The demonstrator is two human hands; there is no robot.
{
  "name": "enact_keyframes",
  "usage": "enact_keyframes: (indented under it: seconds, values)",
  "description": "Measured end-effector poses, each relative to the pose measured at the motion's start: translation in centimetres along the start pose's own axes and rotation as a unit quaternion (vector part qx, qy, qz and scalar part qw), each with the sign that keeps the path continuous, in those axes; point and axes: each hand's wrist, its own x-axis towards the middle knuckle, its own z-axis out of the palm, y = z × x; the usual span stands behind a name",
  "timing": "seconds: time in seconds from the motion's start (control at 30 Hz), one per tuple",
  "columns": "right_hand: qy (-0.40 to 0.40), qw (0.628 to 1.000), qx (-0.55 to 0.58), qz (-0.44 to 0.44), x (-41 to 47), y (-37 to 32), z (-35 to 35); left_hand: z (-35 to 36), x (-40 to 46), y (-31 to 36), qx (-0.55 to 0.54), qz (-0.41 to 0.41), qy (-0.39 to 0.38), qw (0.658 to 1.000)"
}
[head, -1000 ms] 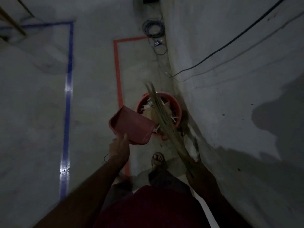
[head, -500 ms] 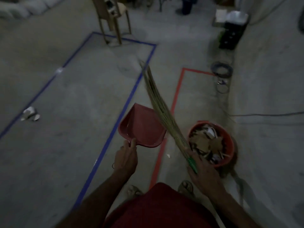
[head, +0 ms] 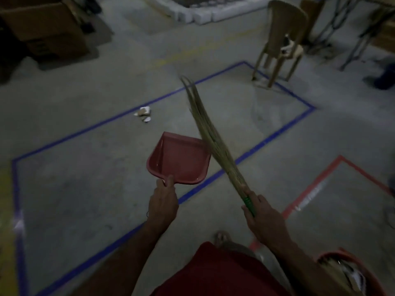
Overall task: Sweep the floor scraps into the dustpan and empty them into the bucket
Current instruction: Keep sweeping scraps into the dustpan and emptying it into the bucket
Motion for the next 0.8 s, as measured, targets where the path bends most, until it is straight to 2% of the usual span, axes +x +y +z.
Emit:
enact_keyframes:
  seconds: [0.13,0.27,0.37,0.6,0.8]
  values:
    - [-0.032,0.998,0.002,-0.054,6.5,-3.1,1.5,-1.1,2.9,-3.4,-0.036,-0.077,0.007,0.996]
    - [-0.059,0.994,0.006,-0.095,14.1,-5.3,3.3,-2.3,7.9,-6.4,-0.044,-0.114,0.034,0.992]
    - [-0.069,0.991,0.019,-0.11,21.0,-6.8,4.9,-3.2,13.1,-8.1,-0.014,-0.128,0.053,0.99]
    - [-0.07,0.985,0.008,-0.157,37.5,-10.9,4.7,-5.4,25.4,-8.9,0.028,-0.159,0.037,0.986]
    - [-0.091,0.984,-0.004,-0.15,48.6,-12.1,4.6,-5.8,34.3,-9.6,0.044,-0.174,0.018,0.984]
